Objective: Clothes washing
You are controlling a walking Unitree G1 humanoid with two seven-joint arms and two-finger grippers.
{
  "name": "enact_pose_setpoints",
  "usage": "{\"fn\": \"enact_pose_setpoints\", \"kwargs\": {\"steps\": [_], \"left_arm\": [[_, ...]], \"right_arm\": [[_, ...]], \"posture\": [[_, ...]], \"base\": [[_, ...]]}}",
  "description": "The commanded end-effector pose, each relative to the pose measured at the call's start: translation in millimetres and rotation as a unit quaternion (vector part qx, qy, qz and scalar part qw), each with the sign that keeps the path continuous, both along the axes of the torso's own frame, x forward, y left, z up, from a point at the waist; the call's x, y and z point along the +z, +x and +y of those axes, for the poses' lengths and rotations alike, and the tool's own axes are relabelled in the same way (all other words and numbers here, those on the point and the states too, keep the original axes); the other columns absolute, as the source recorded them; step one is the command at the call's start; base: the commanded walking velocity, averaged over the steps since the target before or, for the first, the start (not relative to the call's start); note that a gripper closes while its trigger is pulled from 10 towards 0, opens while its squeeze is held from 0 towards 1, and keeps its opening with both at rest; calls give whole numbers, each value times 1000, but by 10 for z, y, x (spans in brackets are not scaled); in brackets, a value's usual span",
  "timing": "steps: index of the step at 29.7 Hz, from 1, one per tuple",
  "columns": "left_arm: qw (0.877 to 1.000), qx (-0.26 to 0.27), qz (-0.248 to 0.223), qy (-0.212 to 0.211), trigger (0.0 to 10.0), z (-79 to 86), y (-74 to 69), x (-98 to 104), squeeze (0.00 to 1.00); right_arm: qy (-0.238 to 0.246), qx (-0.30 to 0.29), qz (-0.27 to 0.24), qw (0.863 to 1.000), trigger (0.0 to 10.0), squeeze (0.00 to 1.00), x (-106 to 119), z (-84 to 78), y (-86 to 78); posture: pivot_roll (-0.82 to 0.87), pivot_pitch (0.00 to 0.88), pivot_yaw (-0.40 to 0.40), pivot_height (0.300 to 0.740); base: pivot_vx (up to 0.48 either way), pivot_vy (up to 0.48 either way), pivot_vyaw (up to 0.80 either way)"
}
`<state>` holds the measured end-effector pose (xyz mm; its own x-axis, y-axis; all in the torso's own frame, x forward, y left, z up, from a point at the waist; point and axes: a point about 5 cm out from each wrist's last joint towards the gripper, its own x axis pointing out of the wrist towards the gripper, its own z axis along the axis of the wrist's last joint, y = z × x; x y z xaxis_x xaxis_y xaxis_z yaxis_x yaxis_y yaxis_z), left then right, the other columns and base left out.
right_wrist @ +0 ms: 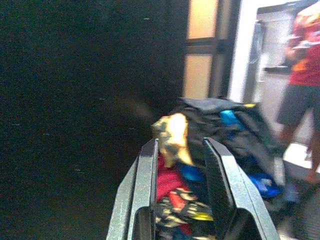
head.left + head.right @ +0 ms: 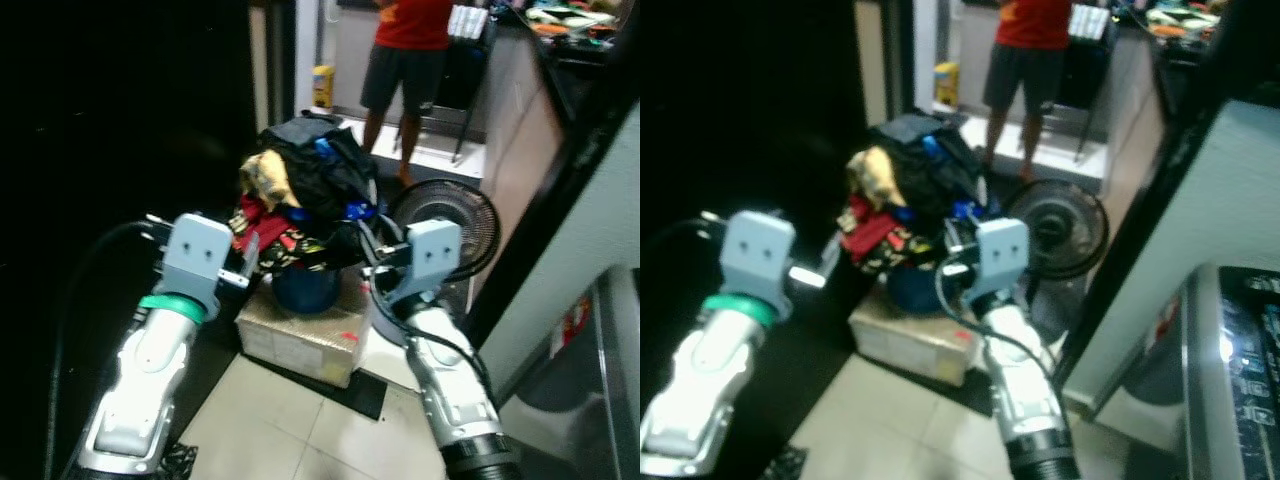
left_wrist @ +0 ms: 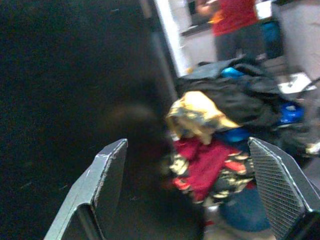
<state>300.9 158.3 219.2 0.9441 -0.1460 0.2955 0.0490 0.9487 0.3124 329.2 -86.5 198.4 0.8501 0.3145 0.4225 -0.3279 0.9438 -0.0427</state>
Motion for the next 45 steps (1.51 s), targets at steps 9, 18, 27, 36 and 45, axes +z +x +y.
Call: {"fn": "enact_pose_setpoints", "kwargs": {"steps": [9, 18, 27, 36, 45], "left_arm": [[1000, -8, 7, 4, 10000, -44, 7, -38, 0], [1000, -14, 5, 4, 10000, -71, 13, -44, 0], [1000, -15, 5, 4, 10000, -76, 19, -44, 0], [1000, -15, 5, 3, 10000, -79, 22, -43, 0], [1000, -15, 5, 2, 10000, -73, 22, -43, 0]], "right_arm": [[5, -7, 5, 1000, 10000, 0, -21, -58, 1], [2, -10, 10, 1000, 10000, 0, -48, -65, 2], [2, -11, 10, 1000, 10000, 0, -52, -67, 2], [2, -11, 10, 1000, 10000, 0, -51, -71, 1], [1, -11, 10, 1000, 10000, 0, -53, -65, 1]], "posture": [[100, 23, 19, 740], [99, 24, 20, 740], [97, 24, 21, 740], [99, 24, 20, 740], [99, 25, 19, 740]], "base": [[323, 0, 0], [325, 0, 0], [363, 0, 0], [339, 0, 0], [333, 0, 0]]}}
